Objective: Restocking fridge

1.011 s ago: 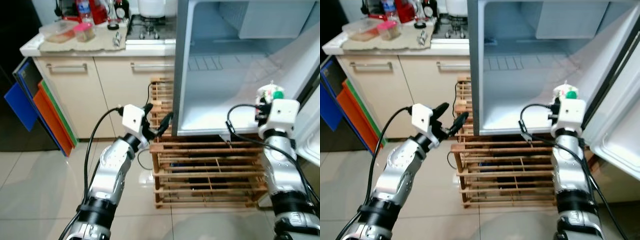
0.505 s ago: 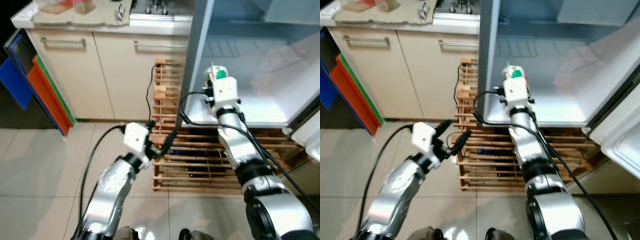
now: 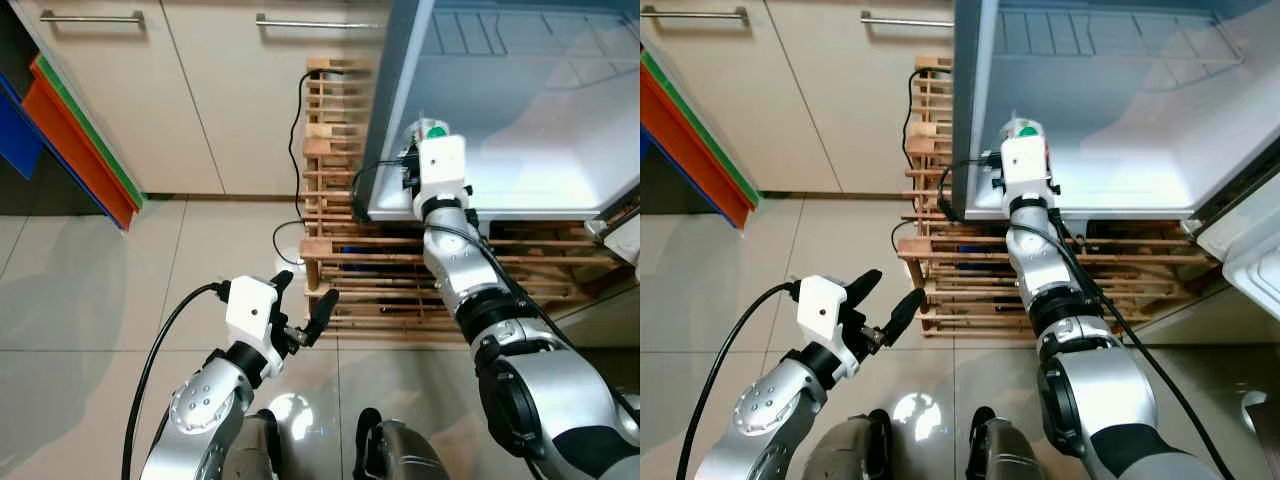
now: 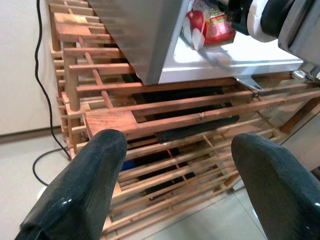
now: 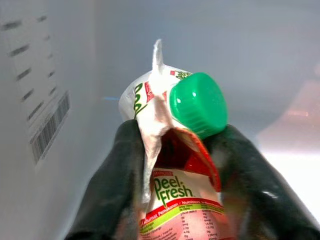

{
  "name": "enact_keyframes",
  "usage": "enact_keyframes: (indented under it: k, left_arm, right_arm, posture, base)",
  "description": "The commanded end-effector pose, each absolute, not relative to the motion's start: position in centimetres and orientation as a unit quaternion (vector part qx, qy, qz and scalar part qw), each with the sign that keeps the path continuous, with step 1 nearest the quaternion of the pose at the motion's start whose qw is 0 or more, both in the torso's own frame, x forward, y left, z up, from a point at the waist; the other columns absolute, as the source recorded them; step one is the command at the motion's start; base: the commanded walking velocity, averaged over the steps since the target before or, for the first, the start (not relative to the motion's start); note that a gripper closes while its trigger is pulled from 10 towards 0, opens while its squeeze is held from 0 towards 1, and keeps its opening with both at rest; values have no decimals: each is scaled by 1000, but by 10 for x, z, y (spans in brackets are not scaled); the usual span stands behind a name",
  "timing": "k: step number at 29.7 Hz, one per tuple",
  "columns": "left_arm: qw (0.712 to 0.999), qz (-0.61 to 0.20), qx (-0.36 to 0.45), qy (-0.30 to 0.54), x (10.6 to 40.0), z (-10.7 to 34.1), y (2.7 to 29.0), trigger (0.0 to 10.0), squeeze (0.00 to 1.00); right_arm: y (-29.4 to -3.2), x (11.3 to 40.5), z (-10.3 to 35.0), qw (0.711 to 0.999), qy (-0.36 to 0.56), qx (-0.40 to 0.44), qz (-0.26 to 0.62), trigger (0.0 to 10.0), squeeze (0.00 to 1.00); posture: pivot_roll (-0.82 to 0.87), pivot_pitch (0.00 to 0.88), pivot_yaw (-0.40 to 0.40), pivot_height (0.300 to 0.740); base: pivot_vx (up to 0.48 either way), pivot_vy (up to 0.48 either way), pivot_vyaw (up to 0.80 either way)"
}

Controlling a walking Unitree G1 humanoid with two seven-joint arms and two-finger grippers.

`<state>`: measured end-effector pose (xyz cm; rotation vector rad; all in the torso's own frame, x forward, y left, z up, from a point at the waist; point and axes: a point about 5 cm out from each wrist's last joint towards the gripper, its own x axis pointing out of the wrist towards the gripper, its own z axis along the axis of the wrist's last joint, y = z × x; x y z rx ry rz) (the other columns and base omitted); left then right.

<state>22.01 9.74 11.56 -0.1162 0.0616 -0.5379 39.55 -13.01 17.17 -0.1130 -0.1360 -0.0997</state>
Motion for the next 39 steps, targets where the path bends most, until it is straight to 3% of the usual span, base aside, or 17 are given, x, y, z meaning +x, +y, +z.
enact_keyframes:
  k: [1,14,33,34,39]
  left_arm:
    - [961,-267,-60,42,216,115,96,10000,0]
    - [960,-268,-67,51,216,117,91,10000,0]
    - [959,-270,-72,50,225,115,85,10000,0]
    - [959,-270,-72,50,226,115,84,10000,0]
    - [959,-271,-71,46,230,115,83,10000,0]
  right_arm:
    - [-132,391,147,998,-12,-34,-51,10000,1000]
    - [-137,395,159,998,-34,-23,-51,10000,1000]
    - [-124,395,173,992,-89,-84,-41,10000,1000]
    - [-123,395,174,991,-96,-88,-39,10000,0]
    - [-109,390,185,983,-152,-101,-13,10000,0]
  posture:
    - [258,344,-3,740]
    - [246,338,-9,740]
    - [220,294,-23,740]
    - [217,288,-25,740]
    - [202,273,-26,740]
  base:
    - [0,0,0]
    - [0,0,0]
    - [0,0,0]
    - [0,0,0]
    - [0,0,0]
